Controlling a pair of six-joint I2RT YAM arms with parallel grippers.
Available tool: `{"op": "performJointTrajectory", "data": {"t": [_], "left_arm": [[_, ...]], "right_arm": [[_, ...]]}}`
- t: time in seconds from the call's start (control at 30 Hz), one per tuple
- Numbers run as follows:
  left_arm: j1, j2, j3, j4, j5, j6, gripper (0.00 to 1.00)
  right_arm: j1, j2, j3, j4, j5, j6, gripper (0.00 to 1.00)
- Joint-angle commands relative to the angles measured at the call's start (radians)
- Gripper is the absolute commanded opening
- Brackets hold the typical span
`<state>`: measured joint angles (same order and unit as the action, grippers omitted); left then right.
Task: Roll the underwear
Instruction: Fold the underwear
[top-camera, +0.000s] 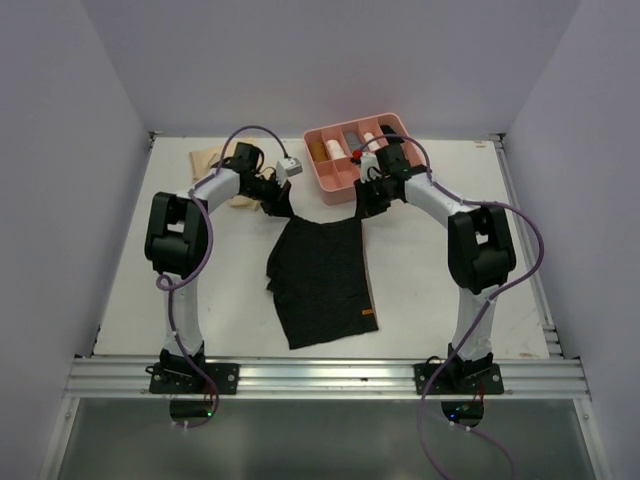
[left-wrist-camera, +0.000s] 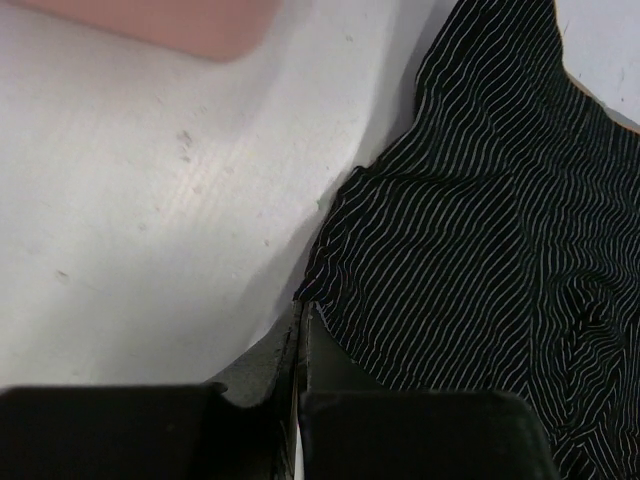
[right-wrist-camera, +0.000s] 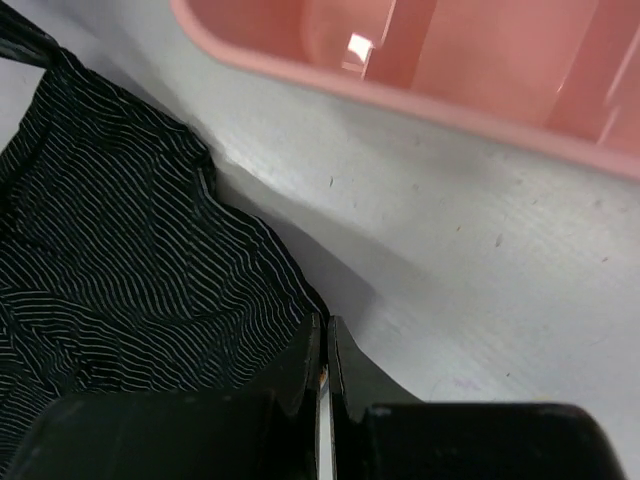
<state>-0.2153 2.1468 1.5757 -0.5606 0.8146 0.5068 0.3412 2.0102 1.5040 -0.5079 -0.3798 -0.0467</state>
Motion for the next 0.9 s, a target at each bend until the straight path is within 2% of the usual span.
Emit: {"op": "performJointTrajectory", "data": {"t": [0.0, 0.33, 0.63, 0.77, 0.87], "left_arm": [[0.001, -0.025, 0.093, 0.047, 0.052, -0.024, 0.00], [0.002, -0.077, 0.144, 0.063, 0.028, -0.010, 0.00], [0.005, -0.105, 0.251, 0.057, 0.015, -0.025, 0.00], [0.005, -0.247, 0.143, 0.051, 0.064, 0.021, 0.00], [0.005, -0.341, 0.002, 0.022, 0.098, 0.093, 0.00]], "right_arm": [[-0.013, -0.001, 0.076, -0.030, 0.044, -0.019, 0.00], [-0.024, -0.079, 0.076, -0.018, 0.099, -0.019, 0.00], [-0.047, -0.096, 0.203, -0.060, 0.085, -0.028, 0.00], [-0.047, -0.209, 0.118, -0.043, 0.058, -0.021, 0.00], [-0.047, -0.321, 0.023, -0.038, 0.042, -0.030, 0.00]]}}
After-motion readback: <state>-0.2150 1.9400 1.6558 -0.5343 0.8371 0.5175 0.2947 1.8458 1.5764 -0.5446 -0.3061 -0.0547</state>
